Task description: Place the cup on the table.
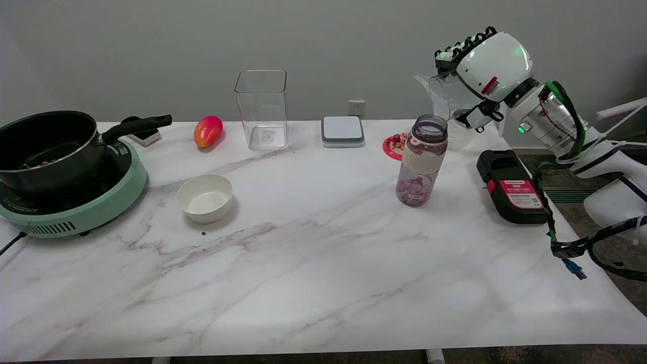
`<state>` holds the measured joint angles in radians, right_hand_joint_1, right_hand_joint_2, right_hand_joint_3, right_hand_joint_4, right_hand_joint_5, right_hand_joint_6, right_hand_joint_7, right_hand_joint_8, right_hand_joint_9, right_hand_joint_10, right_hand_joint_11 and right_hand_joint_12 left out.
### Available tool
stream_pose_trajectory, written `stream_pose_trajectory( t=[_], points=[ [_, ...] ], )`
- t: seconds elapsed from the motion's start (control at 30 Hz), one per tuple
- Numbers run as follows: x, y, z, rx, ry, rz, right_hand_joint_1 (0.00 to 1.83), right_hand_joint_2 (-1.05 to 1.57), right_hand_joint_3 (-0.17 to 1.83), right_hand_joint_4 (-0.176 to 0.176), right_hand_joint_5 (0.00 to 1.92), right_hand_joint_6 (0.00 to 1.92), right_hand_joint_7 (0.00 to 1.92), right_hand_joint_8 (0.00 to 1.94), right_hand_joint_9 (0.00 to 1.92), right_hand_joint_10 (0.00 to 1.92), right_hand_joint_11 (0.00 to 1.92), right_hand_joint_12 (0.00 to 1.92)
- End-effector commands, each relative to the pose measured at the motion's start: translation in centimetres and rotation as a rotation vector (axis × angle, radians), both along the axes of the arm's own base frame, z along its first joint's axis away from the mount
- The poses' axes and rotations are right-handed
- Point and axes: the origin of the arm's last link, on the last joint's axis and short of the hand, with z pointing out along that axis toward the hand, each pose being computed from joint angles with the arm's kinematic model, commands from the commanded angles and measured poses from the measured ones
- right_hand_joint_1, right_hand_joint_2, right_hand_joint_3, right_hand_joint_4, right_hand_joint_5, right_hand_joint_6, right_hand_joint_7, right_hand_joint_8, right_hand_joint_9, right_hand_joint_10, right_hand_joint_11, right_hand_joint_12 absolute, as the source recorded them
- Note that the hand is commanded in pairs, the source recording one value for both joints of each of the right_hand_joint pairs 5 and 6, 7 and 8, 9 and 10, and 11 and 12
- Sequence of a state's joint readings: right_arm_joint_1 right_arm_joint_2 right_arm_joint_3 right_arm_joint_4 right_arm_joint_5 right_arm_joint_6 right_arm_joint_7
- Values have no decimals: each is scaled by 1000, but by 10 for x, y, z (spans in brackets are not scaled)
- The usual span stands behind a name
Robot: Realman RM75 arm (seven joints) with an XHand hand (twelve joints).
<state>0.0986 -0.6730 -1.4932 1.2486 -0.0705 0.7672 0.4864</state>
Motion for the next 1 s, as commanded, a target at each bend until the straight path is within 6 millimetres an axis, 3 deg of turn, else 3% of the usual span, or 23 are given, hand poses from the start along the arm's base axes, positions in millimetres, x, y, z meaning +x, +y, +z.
stream_pose_trajectory(
  t=[0.03, 0.2, 0.37, 0.47, 0.57, 0.73, 0.83, 1.0],
  points=[
    [-1, 1, -1, 4, 4, 1, 1448, 518, 1089, 0, 1292, 1292, 1383, 1383, 1326, 1326, 1108, 1108],
    [1, 11, 12, -31, -126, 32, 1447, 520, 1087, 0, 1295, 1295, 1384, 1384, 1326, 1326, 1109, 1109],
    [12, 37, 29, -97, -271, 131, 1452, 568, 1039, 0, 1302, 1302, 1396, 1396, 1329, 1329, 1116, 1116],
    [21, 68, 50, -212, -367, 229, 1457, 600, 1016, 0, 1301, 1301, 1406, 1406, 1330, 1330, 1122, 1122],
    [9, 107, 59, -296, -515, 306, 1458, 718, 924, 0, 1325, 1325, 1442, 1442, 1364, 1364, 1157, 1157],
    [-22, 148, 41, -342, -712, 429, 1438, 965, 768, 0, 1363, 1363, 1503, 1503, 1468, 1468, 1239, 1239],
    [-37, 152, 17, -301, -847, 466, 1439, 972, 776, 0, 1357, 1357, 1504, 1504, 1473, 1473, 1243, 1243],
    [-61, 142, -35, -218, -1026, 484, 1432, 1004, 762, 0, 1356, 1356, 1508, 1508, 1483, 1483, 1259, 1259]
  ],
)
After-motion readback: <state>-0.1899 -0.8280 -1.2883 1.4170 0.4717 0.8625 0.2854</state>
